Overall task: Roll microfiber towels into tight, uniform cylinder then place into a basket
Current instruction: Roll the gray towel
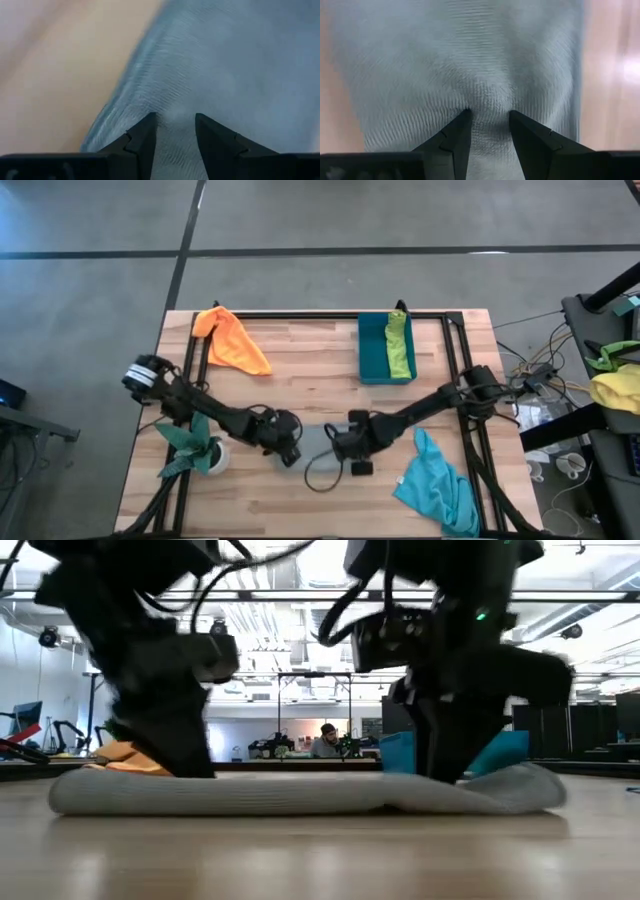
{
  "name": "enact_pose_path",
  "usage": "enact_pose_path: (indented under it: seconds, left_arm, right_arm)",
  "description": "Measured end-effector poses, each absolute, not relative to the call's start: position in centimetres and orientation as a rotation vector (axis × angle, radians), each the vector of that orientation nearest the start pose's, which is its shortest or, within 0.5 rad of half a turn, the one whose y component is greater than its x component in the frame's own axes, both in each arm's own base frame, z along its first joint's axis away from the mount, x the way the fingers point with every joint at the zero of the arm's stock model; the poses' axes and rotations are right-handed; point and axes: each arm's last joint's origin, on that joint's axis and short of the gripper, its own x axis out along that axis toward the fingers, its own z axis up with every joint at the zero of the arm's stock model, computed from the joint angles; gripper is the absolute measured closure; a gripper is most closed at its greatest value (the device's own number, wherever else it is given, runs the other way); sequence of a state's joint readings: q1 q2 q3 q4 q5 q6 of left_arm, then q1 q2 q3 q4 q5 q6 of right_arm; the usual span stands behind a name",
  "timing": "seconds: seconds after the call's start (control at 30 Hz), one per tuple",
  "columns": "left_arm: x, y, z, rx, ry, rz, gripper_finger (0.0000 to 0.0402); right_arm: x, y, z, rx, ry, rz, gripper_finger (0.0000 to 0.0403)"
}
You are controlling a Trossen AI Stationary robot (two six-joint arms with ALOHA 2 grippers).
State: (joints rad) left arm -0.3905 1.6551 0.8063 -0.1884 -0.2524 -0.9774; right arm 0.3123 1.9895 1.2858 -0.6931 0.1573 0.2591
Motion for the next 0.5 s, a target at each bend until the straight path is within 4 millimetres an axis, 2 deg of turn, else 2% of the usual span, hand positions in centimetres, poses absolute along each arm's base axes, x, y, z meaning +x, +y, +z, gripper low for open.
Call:
enact_pose_path:
  seconds: [0.13, 0.27, 0.37, 0.5]
  left_arm:
    - [27.4, -11.9, 15.3, -0.679, 0.901, 0.351, 0.0279]
    - [26.8, -13.6, 17.7, -0.684, 0.803, 0.303, 0.0279]
    - [26.2, -14.7, 18.8, -0.650, 0.714, 0.308, 0.0279]
    - [25.6, -15.6, 18.3, -0.568, 0.712, 0.287, 0.0279]
  right_arm:
    - [35.0, 9.6, 15.5, -0.087, 1.360, -0.079, 0.0271]
    - [33.6, 9.5, 18.9, 0.109, 1.334, -0.224, 0.0270]
    - [32.1, 9.2, 19.4, 0.306, 1.372, -0.418, 0.0267]
    - [31.0, 8.8, 19.8, 0.537, 1.315, -0.524, 0.0245]
